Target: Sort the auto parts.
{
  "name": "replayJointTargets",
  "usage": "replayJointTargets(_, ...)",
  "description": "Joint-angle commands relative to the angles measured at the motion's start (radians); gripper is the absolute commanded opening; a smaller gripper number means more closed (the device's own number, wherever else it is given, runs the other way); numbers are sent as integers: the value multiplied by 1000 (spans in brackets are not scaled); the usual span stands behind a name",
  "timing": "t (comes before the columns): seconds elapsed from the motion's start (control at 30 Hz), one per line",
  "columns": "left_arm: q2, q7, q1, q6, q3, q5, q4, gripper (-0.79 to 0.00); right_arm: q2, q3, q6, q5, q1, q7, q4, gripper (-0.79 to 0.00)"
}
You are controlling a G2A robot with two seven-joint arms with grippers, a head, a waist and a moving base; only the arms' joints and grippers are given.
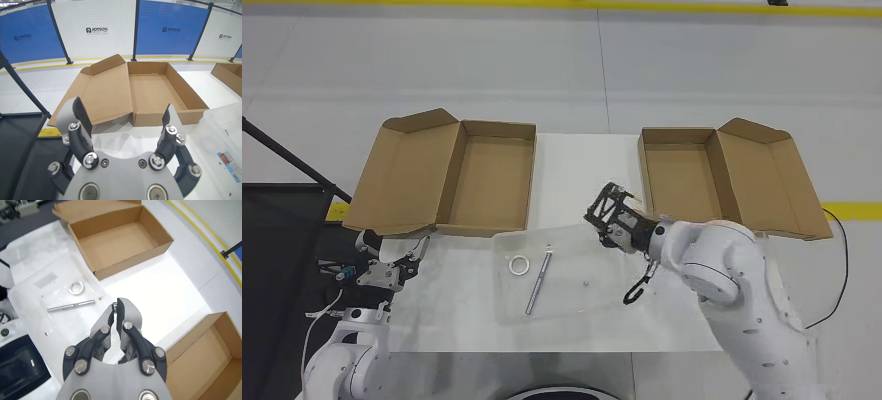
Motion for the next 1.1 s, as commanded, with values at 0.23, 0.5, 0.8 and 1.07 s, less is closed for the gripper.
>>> replayJointTargets(0.23, 0, 0, 0, 0, 0, 0, 0, 0, 20, 168, 111, -74, -24, -66, 25, -785)
replayJointTargets(0.5, 0, 0, 0, 0, 0, 0, 0, 0, 9, 83, 237, -271, 123, -13, 330, -785)
replayJointTargets(0.8, 0, 0, 0, 0, 0, 0, 0, 0, -18, -21, 224, -308, 314, 14, 738, -785)
replayJointTargets(1.07, 0, 0, 0, 0, 0, 0, 0, 0, -31, -62, 194, -312, 384, 37, 846, -699)
